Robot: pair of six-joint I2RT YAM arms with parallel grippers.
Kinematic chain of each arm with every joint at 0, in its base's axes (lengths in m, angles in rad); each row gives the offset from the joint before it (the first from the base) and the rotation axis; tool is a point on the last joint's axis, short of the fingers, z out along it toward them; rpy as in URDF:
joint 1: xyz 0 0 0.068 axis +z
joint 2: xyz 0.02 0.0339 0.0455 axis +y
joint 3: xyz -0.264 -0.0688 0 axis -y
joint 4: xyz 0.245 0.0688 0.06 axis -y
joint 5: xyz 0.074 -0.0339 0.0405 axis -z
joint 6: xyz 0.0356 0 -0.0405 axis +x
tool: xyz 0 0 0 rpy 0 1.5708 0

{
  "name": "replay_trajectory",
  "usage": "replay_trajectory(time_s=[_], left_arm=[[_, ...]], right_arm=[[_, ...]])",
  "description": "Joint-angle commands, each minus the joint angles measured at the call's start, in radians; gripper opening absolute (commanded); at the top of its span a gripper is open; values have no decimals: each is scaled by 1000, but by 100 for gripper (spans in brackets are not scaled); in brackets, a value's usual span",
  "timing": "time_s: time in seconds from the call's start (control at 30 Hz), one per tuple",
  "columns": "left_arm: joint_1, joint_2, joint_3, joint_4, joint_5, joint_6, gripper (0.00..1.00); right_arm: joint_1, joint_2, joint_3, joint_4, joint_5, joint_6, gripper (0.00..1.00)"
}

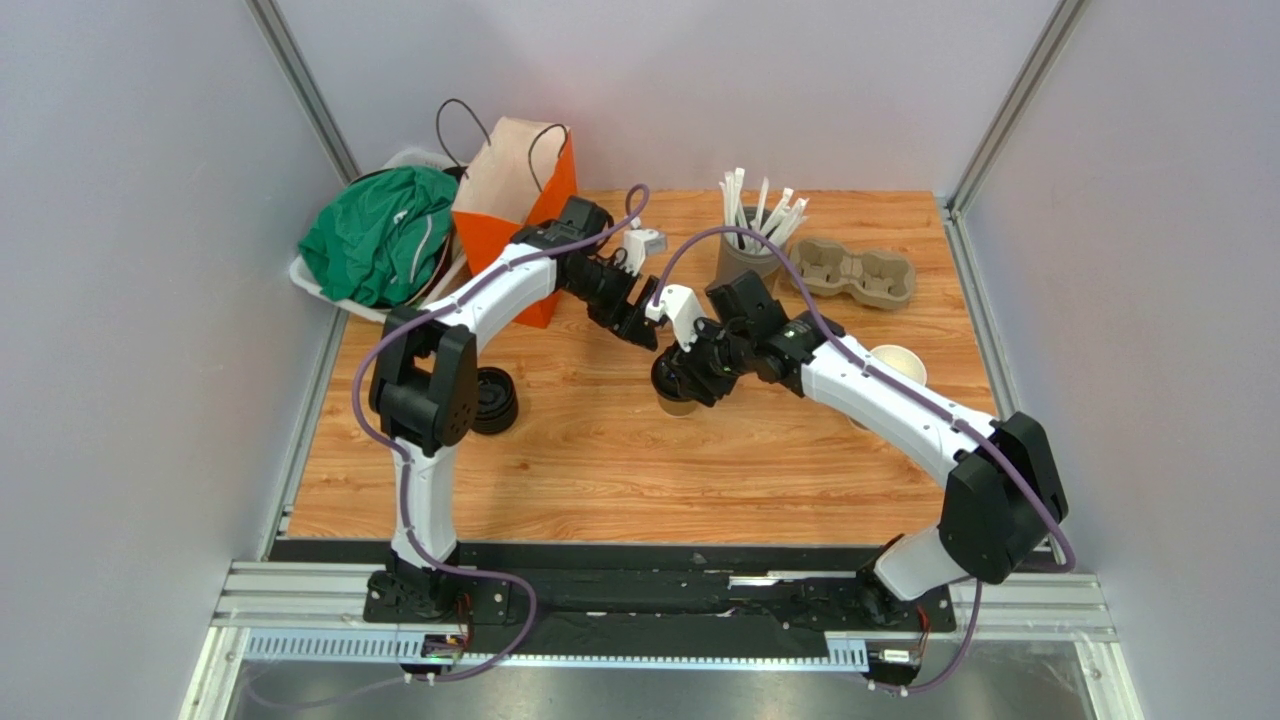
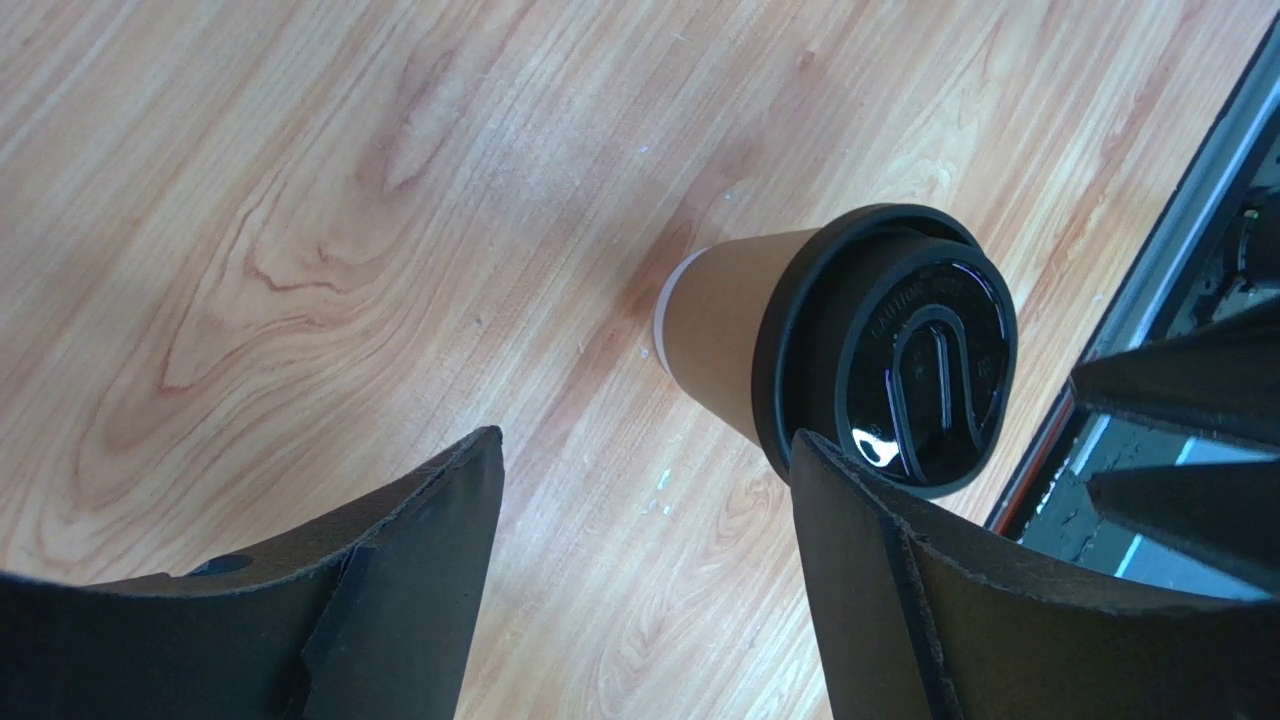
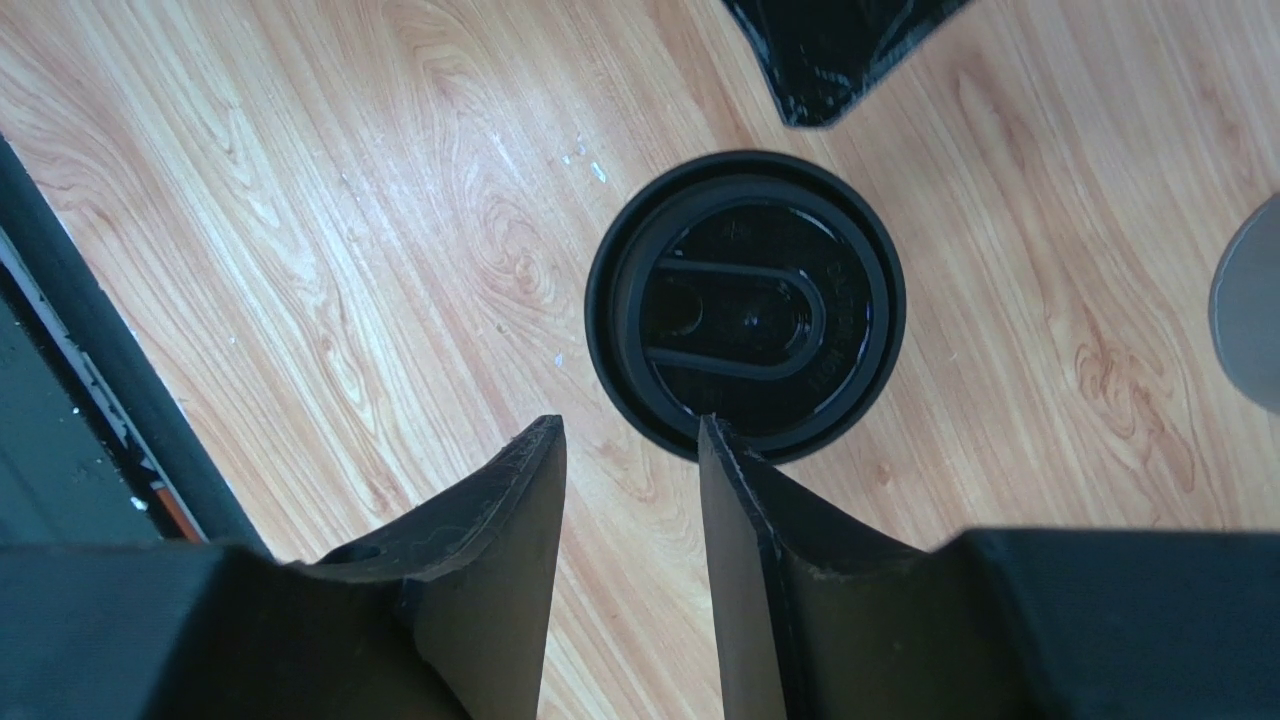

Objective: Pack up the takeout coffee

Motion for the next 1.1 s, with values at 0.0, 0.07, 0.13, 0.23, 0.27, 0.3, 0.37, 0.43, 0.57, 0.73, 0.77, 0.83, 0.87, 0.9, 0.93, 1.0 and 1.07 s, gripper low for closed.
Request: replay_trajectory(time_s=[0.0,0.07,0.13,0.23,0.27,0.3,0.37,0.43,0.57,0.73,0.77,0.83,0.87,0.9,0.93,1.0,1.07], left_arm=[[-1,10,44,29,8,-26,78],[-1,7,35,37,10,-28,78],[-1,4,18,48,14,-29,78],[-1,-1,1,54,16,-29,78],[-1,-1,-1,55,13,-29,78],[-1,-1,-1,54,13,-29,79],[-1,1,2,54,14,-31,79],[-2,1,5,55,18,-32,78],[-1,11,11,54,21,-34,78],[-1,16,5,54,28,-37,78],[-2,11,4,54,28,-34,78],[-1,4,1,54,25,-32,78],[-1,1,1,54,25,-31,78],[-1,-4,1,48,28,-31,78],[-1,-9,-1,49,27,-31,78],[-1,-12,-4,48,27,-32,78],[-1,-18,-5,46,28,-28,79]], right_arm=[[31,31,64,67,19,-34,42],[40,60,78,67,21,-34,42],[42,86,84,82,24,-34,42],[43,117,90,90,28,-40,40],[45,125,98,87,30,-42,40],[46,131,102,85,30,-43,38],[46,140,102,78,31,-46,37],[46,137,99,70,31,-52,32],[48,129,99,50,31,-72,16],[51,102,98,15,36,-112,0],[49,96,96,10,31,-123,0],[49,86,99,-26,21,-170,0],[48,85,105,-42,11,-189,0],[48,83,108,-57,4,-209,0],[49,79,114,-92,-1,-251,0],[43,80,130,-129,-25,-288,0],[39,83,147,-198,-60,-345,0]])
